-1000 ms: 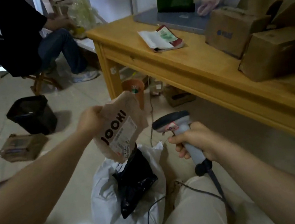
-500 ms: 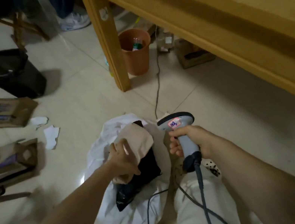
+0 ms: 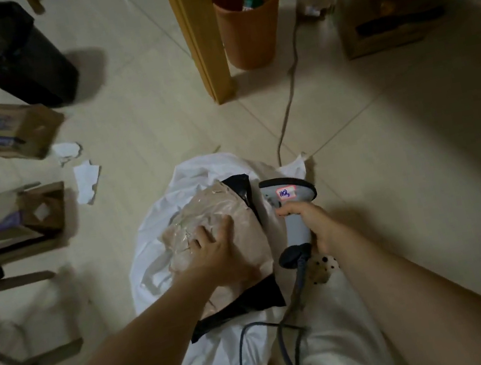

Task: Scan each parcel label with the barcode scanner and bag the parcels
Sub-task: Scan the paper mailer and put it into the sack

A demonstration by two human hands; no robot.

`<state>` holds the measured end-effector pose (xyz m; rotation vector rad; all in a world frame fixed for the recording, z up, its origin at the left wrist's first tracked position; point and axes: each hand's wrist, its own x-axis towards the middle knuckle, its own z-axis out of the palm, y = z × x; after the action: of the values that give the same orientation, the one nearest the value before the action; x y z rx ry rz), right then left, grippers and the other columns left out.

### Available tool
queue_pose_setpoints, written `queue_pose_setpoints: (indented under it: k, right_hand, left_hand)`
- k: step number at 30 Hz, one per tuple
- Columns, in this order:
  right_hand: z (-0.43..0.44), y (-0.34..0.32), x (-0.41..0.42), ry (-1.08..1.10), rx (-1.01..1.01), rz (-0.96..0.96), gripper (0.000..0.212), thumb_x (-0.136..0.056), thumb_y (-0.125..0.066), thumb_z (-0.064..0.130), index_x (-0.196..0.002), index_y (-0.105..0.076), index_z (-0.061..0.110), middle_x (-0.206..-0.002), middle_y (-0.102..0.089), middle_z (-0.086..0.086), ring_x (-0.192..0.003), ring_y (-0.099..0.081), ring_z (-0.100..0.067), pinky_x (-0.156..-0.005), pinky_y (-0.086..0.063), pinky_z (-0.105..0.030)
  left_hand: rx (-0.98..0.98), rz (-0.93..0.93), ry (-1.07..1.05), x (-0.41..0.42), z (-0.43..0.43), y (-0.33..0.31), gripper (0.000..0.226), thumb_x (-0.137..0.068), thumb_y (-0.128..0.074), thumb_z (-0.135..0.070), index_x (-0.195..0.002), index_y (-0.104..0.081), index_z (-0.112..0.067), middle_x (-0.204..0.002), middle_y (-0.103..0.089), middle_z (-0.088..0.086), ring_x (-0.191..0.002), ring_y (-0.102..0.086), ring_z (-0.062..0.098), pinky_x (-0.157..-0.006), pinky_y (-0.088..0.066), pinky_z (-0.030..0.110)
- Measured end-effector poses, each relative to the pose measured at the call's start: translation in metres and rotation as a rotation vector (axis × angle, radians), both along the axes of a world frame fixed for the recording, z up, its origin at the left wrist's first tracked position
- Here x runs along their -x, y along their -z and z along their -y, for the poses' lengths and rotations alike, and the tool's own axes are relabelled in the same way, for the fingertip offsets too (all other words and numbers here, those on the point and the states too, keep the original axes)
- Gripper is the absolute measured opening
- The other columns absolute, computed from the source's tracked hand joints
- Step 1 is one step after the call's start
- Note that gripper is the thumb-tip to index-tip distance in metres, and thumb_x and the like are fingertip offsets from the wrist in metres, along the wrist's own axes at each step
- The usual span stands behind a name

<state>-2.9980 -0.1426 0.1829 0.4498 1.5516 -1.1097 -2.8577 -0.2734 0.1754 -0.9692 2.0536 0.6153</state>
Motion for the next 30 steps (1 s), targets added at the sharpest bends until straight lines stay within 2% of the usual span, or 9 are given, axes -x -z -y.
queue_pose_setpoints:
  k: [8,13,16,19,22,25,26,28,30]
  right_hand:
    - [0.015,0.041,-0.010,0.000,0.031,0.093,0.018,-0.081,-0.067,0.019,-0.095,-0.063,0.008,-0.093,-0.061,-0.014,-0.078,-0.057,-0.027,-0.063,-0.045,-0.030]
    - [0.014,0.053,-0.013,0.022,0.045,0.087,0.010,-0.083,-0.067,0.017,-0.089,-0.064,0.010,-0.077,-0.062,-0.010,-0.066,-0.057,-0.024,-0.056,-0.043,-0.028]
    - [0.008,0.049,-0.011,0.122,0.050,-0.020,0.037,-0.074,-0.076,0.022,-0.108,-0.066,0.009,-0.097,-0.067,-0.013,-0.084,-0.061,-0.029,-0.063,-0.045,-0.031]
    - [-0.006,0.022,-0.004,0.262,0.104,-0.144,0.042,-0.071,-0.077,0.015,-0.112,-0.067,0.008,-0.105,-0.069,-0.009,-0.095,-0.063,-0.029,-0.067,-0.048,-0.031]
    - [-0.029,-0.028,-0.001,0.280,0.306,-0.263,0.042,-0.056,-0.079,0.016,-0.098,-0.075,0.013,-0.100,-0.073,-0.007,-0.094,-0.068,-0.024,-0.071,-0.052,-0.031]
    - [-0.043,-0.065,-0.006,0.241,0.493,-0.323,0.022,-0.054,-0.077,0.004,-0.072,-0.078,0.018,-0.084,-0.075,-0.001,-0.082,-0.069,-0.016,-0.068,-0.054,-0.025]
    - [-0.044,-0.066,-0.008,0.219,0.416,-0.347,0.021,-0.059,-0.076,0.001,-0.072,-0.078,0.017,-0.085,-0.075,-0.002,-0.084,-0.069,-0.017,-0.070,-0.054,-0.026]
    - [-0.039,-0.063,-0.009,0.150,0.136,-0.395,0.016,-0.071,-0.074,0.003,-0.085,-0.076,0.012,-0.091,-0.073,-0.005,-0.089,-0.067,-0.023,-0.071,-0.051,-0.031]
    - [-0.026,-0.063,-0.010,0.060,-0.039,-0.423,0.019,-0.078,-0.072,0.008,-0.095,-0.067,0.001,-0.092,-0.068,-0.009,-0.086,-0.064,-0.026,-0.070,-0.050,-0.034]
  left_hand:
    - [0.004,0.001,0.009,0.002,0.004,0.007,0.126,-0.061,-0.080,-0.061,-0.145,0.012,-0.047,-0.155,0.018,0.011,-0.145,0.008,0.041,-0.114,-0.021,0.057]
    - [-0.004,0.012,0.034,0.001,0.009,0.011,0.122,-0.064,-0.077,-0.063,-0.147,0.010,-0.046,-0.156,0.019,0.011,-0.145,0.007,0.041,-0.113,-0.020,0.056]
    - [0.002,0.005,0.065,0.003,0.008,0.017,0.120,-0.061,-0.076,-0.065,-0.147,0.006,-0.045,-0.155,0.015,0.011,-0.144,0.005,0.042,-0.114,-0.021,0.058]
    - [-0.011,0.023,0.127,0.010,0.005,0.027,0.120,-0.060,-0.075,-0.066,-0.147,0.005,-0.044,-0.153,0.009,0.012,-0.142,0.001,0.044,-0.113,-0.021,0.061]
    - [-0.013,0.025,0.195,0.029,-0.003,0.034,0.112,-0.065,-0.073,-0.066,-0.148,-0.002,-0.041,-0.152,0.000,0.016,-0.139,-0.008,0.047,-0.111,-0.025,0.060]
    - [-0.096,0.013,0.235,0.047,-0.002,0.037,0.101,-0.071,-0.070,-0.061,-0.148,-0.007,-0.044,-0.155,-0.003,0.016,-0.141,-0.011,0.046,-0.111,-0.026,0.058]
    - [-0.184,-0.026,0.213,0.049,0.001,0.036,0.101,-0.071,-0.069,-0.057,-0.150,-0.009,-0.041,-0.157,-0.006,0.016,-0.142,-0.013,0.043,-0.113,-0.025,0.053]
    - [-0.350,-0.250,0.018,0.046,0.008,0.025,0.091,-0.070,-0.066,-0.047,-0.150,-0.029,-0.024,-0.151,-0.033,0.015,-0.138,-0.033,0.034,-0.110,-0.030,0.039]
    - [-0.200,-0.515,-0.356,0.032,0.017,0.017,0.056,-0.083,-0.060,-0.035,-0.134,-0.053,-0.014,-0.129,-0.059,0.009,-0.121,-0.054,0.028,-0.100,-0.042,0.033]
